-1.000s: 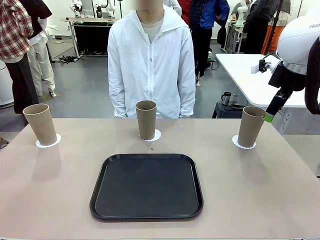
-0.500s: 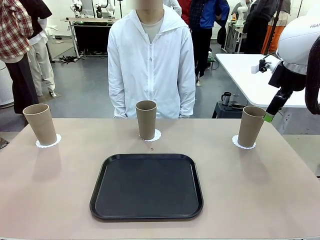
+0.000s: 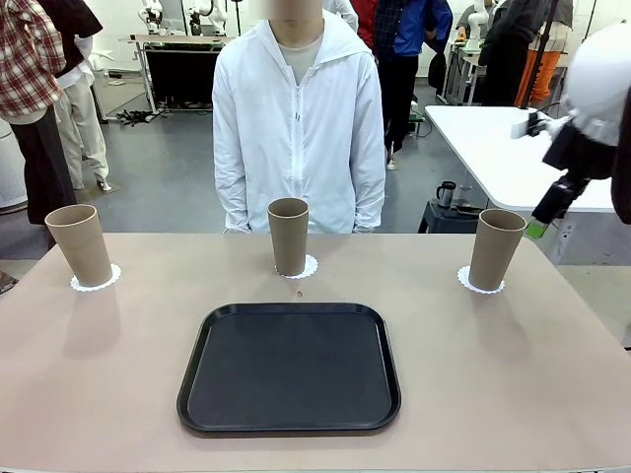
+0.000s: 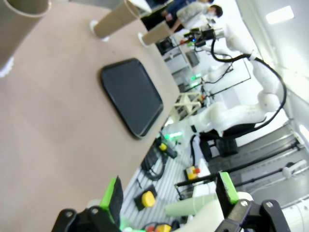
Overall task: Place coasters on the table and set cups on them.
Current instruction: Take one Reusable plastic cup from the Flat Tray and place it on a coaster set by the human.
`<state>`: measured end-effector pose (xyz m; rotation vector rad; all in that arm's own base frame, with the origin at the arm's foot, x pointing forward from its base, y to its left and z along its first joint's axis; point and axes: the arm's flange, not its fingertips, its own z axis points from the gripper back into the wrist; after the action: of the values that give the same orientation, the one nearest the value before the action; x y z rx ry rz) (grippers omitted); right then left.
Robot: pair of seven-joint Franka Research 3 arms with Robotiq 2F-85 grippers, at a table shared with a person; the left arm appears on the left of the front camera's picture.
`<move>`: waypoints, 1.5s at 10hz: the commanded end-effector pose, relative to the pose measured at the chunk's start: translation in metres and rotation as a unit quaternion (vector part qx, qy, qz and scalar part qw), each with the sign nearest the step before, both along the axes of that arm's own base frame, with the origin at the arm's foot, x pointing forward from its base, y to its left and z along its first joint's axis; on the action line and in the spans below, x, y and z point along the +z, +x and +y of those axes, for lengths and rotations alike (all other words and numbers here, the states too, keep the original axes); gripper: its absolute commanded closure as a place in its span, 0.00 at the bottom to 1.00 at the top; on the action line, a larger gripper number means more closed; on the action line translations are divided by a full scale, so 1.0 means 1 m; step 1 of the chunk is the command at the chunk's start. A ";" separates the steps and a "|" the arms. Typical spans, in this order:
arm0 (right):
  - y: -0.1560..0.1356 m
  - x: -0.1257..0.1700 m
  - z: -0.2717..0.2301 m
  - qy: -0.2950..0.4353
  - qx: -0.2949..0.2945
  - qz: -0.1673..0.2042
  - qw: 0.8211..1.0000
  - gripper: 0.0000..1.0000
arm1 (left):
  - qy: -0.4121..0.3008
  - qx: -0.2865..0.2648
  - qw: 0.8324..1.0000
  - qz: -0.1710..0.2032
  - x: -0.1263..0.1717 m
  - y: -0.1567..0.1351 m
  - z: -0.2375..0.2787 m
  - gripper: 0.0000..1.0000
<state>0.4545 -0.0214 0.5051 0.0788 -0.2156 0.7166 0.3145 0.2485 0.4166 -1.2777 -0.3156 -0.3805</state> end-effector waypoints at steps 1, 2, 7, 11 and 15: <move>-0.022 0.001 -0.047 0.168 -0.059 -0.009 0.984 0.00 | 0.001 0.007 1.000 0.001 0.002 0.000 0.000 0.00; -0.026 -0.004 -0.066 0.228 -0.069 -0.001 0.971 0.00 | 0.001 0.007 1.000 0.001 0.002 0.000 0.000 0.00; -0.053 -0.046 -0.185 0.436 -0.084 0.049 0.894 0.00 | 0.001 0.007 1.000 0.001 0.002 0.000 0.000 0.00; -0.089 -0.078 -0.240 0.486 -0.121 0.051 0.864 0.00 | 0.001 0.007 1.000 0.001 0.002 0.000 0.000 0.00; -0.090 -0.101 -0.265 0.525 -0.144 0.048 0.838 0.00 | 0.001 0.007 1.000 0.001 0.002 0.000 0.000 0.00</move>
<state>0.3573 -0.2828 0.4048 1.0781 -0.4684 0.2043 0.3143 0.2489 0.4164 -1.2777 -0.3159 -0.3792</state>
